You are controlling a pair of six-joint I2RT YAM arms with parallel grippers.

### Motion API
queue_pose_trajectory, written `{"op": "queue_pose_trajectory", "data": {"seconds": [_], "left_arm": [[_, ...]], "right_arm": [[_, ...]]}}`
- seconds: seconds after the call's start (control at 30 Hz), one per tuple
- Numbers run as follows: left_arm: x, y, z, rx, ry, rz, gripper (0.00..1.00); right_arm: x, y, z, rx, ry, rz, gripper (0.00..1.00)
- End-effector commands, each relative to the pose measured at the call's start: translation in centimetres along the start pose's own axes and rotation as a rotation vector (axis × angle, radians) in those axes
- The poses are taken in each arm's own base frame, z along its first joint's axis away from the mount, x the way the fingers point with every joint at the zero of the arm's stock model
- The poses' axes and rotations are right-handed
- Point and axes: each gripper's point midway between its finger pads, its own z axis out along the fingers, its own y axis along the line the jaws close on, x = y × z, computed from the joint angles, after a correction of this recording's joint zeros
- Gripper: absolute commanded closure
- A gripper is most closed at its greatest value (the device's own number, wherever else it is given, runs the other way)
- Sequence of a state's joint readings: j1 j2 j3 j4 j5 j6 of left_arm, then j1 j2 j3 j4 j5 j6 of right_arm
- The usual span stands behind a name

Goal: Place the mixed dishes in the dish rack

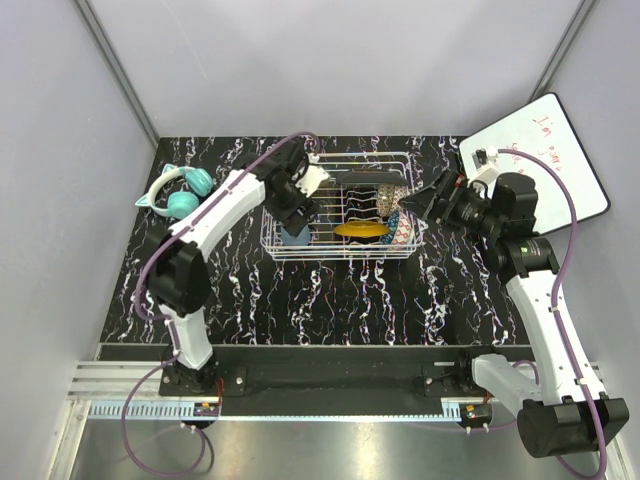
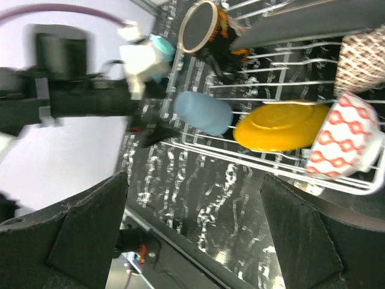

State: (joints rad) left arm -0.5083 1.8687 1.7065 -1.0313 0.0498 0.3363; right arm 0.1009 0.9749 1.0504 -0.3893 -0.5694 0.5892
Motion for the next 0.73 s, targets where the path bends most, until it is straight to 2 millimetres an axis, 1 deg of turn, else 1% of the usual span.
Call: {"op": "queue_pose_trajectory", "data": {"seconds": [0.0, 0.03, 0.07, 0.1, 0.13, 0.17, 0.2, 0.23, 0.27, 0.3, 0.33, 0.37, 0.4, 0.43, 0.47, 0.5, 0.57, 0.7], "left_arm": [[-0.9, 1.0, -7.2, -0.073, -0.124, 0.017, 0.01], [-1.0, 1.1, -8.1, -0.082, -0.144, 0.012, 0.01], [-1.1, 1.2, -9.6, -0.094, -0.185, -0.003, 0.01], [-1.3, 1.3, -10.5, -0.077, -0.225, -0.031, 0.01], [-1.4, 1.4, -11.2, -0.059, -0.254, -0.057, 0.01], [-1.5, 1.3, -12.3, -0.044, -0.296, -0.097, 0.01], [-1.8, 1.7, -12.7, -0.015, -0.346, -0.136, 0.01], [-1.9, 1.8, -12.8, -0.002, -0.37, -0.176, 0.01], [-1.1, 1.6, -12.5, 0.005, -0.375, -0.2, 0.01], [-1.6, 2.1, -12.6, -0.016, -0.415, -0.211, 0.01], [-1.5, 2.1, -12.4, -0.018, -0.427, -0.233, 0.01], [-0.8, 2.0, -12.1, -0.02, -0.426, -0.251, 0.01], [-1.2, 2.4, -12.4, -0.038, -0.459, -0.262, 0.01], [-1.1, 2.4, -12.4, -0.04, -0.469, -0.28, 0.01], [-0.9, 2.8, -12.9, -0.055, -0.488, -0.294, 0.01], [-0.8, 3.0, -12.6, -0.058, -0.499, -0.302, 0.01], [-0.5, 3.5, -12.6, -0.068, -0.507, -0.317, 0.01], [-0.3, 3.7, -12.0, -0.065, -0.497, -0.322, 0.01]], "right_arm": [[-0.5, -1.5, -0.7, 0.108, -0.019, -0.068, 0.0], [-0.9, -2.5, -0.9, 0.162, -0.033, -0.099, 0.01], [-1.3, -2.8, -1.2, 0.192, -0.044, -0.114, 0.0], [-1.0, -3.5, -1.4, 0.231, -0.03, -0.117, 0.0], [-1.5, -4.1, -1.7, 0.276, -0.046, -0.143, 0.0], [-1.5, -4.4, -1.8, 0.29, -0.044, -0.154, 0.0], [-1.3, -4.7, -1.9, 0.306, -0.033, -0.153, 0.0], [-1.5, -4.7, -2.0, 0.314, -0.036, -0.16, 0.01], [-1.4, -4.7, -2.1, 0.314, -0.034, -0.161, 0.0], [-1.3, -4.6, -2.2, 0.309, -0.036, -0.164, 0.0], [-1.2, -4.6, -2.2, 0.306, -0.035, -0.169, 0.0], [-1.2, -4.6, -2.3, 0.307, -0.036, -0.168, 0.01], [-1.1, -4.5, -2.4, 0.303, -0.036, -0.168, 0.0], [-1.0, -4.5, -2.4, 0.3, -0.032, -0.168, 0.0], [-1.0, -4.4, -2.5, 0.297, -0.035, -0.172, 0.0], [-1.0, -4.4, -2.5, 0.297, -0.035, -0.173, 0.0], [-1.1, -4.3, -2.6, 0.297, -0.04, -0.182, 0.0], [-1.5, -4.2, -2.8, 0.298, -0.055, -0.201, 0.0]]}}
